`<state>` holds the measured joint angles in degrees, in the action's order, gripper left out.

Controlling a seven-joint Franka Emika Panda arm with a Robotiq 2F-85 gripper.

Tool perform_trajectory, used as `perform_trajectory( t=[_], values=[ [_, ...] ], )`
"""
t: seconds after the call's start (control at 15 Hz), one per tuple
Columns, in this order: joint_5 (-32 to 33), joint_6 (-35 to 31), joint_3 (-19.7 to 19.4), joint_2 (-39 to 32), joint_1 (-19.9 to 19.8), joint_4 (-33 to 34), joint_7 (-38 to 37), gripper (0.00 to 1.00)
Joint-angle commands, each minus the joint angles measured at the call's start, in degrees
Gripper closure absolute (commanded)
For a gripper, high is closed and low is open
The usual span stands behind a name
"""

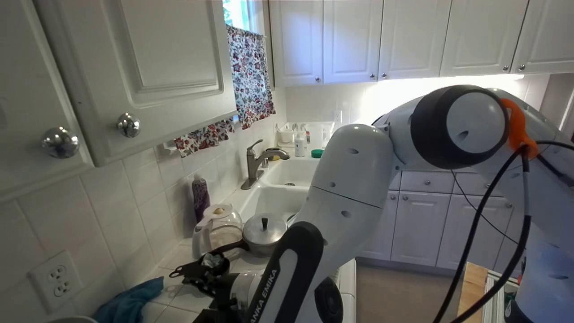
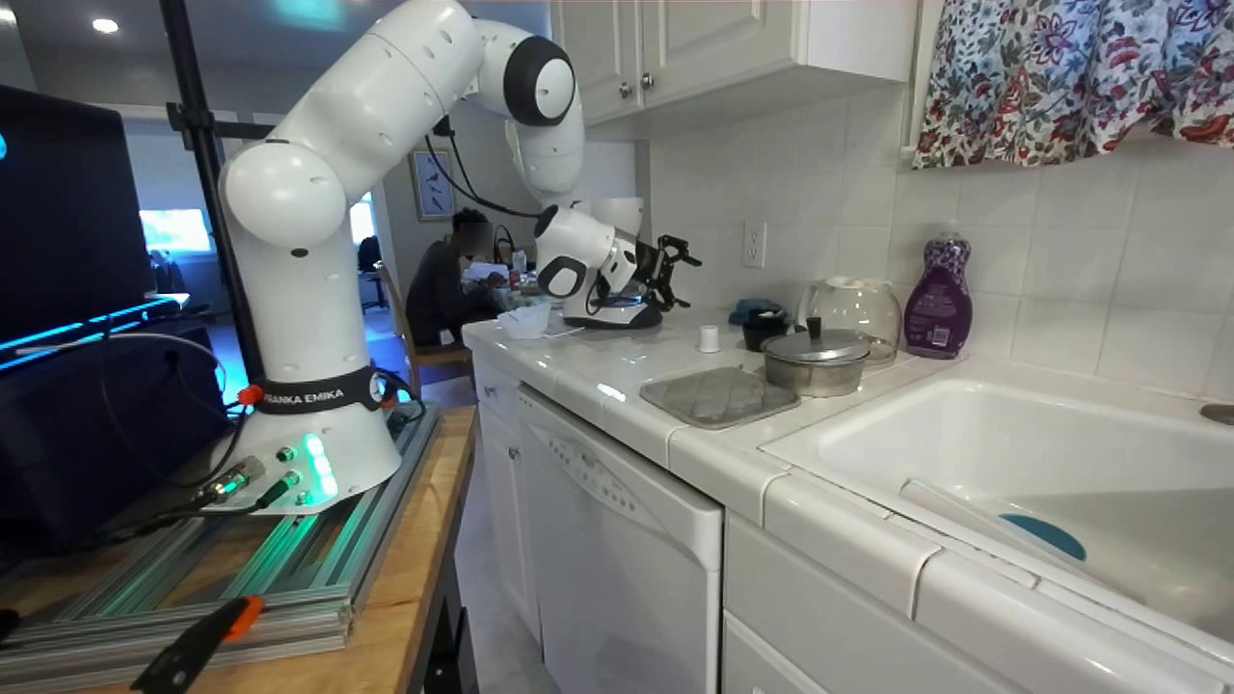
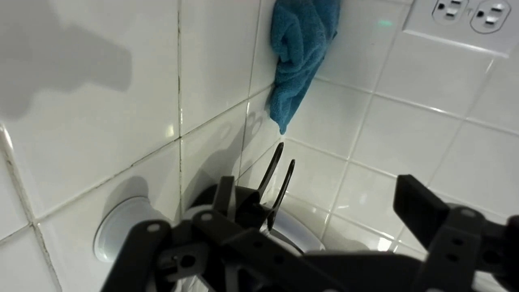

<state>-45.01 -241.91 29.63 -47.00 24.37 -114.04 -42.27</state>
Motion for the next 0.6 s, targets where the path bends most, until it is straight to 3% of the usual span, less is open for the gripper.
perform_trajectory(
  t=[0.0,0.27,0.33,0.53],
  values=[
    [-1.6,-0.2,-4.5,4.3,2.7,-4.4,-12.6,0.00],
    [-3.8,-0.1,-13.2,8.4,8.7,-8.9,-23.8,0.00],
    [-1.4,0.0,-9.5,4.6,5.2,-4.8,-18.7,0.00],
    [-2.0,0.1,-12.4,6.5,7.4,-7.0,-22.2,0.00]
  ],
)
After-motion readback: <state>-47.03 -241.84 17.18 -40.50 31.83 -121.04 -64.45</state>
